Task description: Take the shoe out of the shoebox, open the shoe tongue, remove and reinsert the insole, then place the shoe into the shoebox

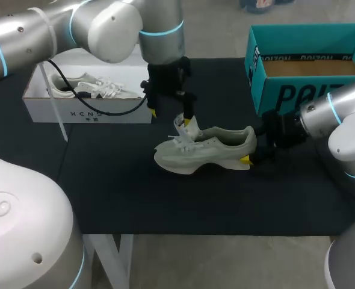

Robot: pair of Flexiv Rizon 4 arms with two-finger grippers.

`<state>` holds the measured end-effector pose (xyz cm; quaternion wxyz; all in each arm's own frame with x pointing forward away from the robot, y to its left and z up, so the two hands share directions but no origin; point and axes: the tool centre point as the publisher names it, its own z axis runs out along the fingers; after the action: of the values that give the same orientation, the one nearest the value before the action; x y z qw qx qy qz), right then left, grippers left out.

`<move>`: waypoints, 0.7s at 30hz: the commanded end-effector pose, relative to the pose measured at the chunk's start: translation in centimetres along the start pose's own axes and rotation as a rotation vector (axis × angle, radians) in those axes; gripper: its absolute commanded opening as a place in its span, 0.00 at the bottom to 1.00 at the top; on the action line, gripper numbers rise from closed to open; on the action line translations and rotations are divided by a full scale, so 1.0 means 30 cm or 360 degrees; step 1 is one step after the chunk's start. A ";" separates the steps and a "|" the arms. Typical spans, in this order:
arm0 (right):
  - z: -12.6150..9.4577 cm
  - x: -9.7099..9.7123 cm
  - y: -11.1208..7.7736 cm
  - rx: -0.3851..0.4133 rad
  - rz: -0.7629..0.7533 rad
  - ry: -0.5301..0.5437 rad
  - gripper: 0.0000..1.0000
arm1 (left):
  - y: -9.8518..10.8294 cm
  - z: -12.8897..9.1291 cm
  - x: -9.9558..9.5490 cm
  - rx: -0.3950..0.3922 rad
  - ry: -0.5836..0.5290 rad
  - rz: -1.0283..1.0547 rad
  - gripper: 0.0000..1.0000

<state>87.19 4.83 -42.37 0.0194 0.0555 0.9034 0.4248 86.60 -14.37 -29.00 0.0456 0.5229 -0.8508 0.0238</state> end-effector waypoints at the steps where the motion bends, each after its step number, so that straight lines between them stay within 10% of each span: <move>1: 0.008 0.005 -0.003 0.0007 0.0001 -0.0003 0.00 | -0.016 0.001 -0.011 -0.0165 0.0155 0.1082 1.00; 11: 0.008 0.005 -0.003 0.0007 0.0001 -0.0003 0.00 | -0.038 -0.115 0.042 -0.0033 0.0029 0.1425 1.00; 12: 0.008 0.005 -0.003 0.0007 0.0001 -0.0003 0.00 | -0.046 -0.138 0.042 0.0001 0.0013 0.1448 0.71; 13: 0.008 0.005 -0.003 0.0007 0.0001 -0.0003 0.00 | -0.052 -0.160 0.045 0.0009 0.0015 0.1497 0.13; 14: 0.008 0.005 -0.003 0.0007 0.0001 -0.0003 0.00 | -0.055 -0.181 0.047 0.0068 0.0011 0.1539 0.00; 21: 0.008 0.005 -0.003 0.0007 0.0001 -0.0003 0.00 | -0.069 -0.189 0.112 0.0214 0.0009 0.1722 0.00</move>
<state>87.19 4.83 -42.37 0.0193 0.0555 0.9034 0.4248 87.74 -17.10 -22.42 0.0483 0.1907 -0.9792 0.0497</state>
